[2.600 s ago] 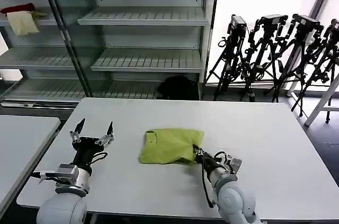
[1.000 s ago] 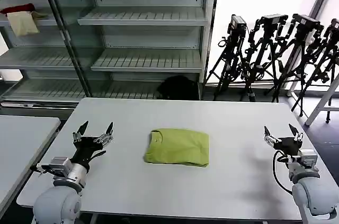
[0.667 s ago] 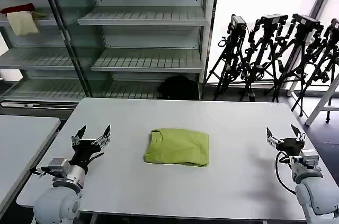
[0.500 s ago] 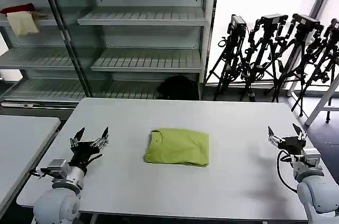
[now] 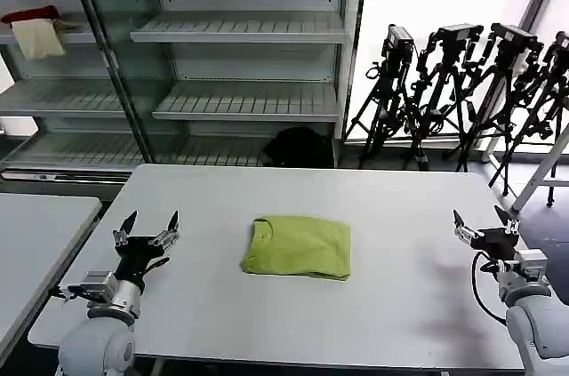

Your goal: Fold and organize the clothes.

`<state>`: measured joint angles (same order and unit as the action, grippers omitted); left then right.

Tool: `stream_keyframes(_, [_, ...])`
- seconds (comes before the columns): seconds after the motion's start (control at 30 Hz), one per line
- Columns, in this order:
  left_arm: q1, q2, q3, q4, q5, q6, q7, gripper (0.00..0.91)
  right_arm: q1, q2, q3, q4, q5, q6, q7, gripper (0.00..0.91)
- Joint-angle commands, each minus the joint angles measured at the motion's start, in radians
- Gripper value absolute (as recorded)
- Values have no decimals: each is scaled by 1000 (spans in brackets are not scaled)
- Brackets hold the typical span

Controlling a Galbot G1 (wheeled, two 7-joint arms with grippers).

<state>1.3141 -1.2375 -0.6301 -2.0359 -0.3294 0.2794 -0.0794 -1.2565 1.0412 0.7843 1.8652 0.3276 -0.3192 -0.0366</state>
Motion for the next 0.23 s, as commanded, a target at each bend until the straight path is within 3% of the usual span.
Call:
stream_keyframes(0.03, [0,2,-2,-6,21,-29,-6,907,1,2,2,7,44,11,-16,907])
stream_keyframes(0.17, [2,1,-2,-7,22,-31,-10,907,5,5,1,9,51,8,-10,907])
stream_keyframes(0.23, [3,1,-3,-7,23,-31,-10,907,16,10,-11,-3,37,27,32,907])
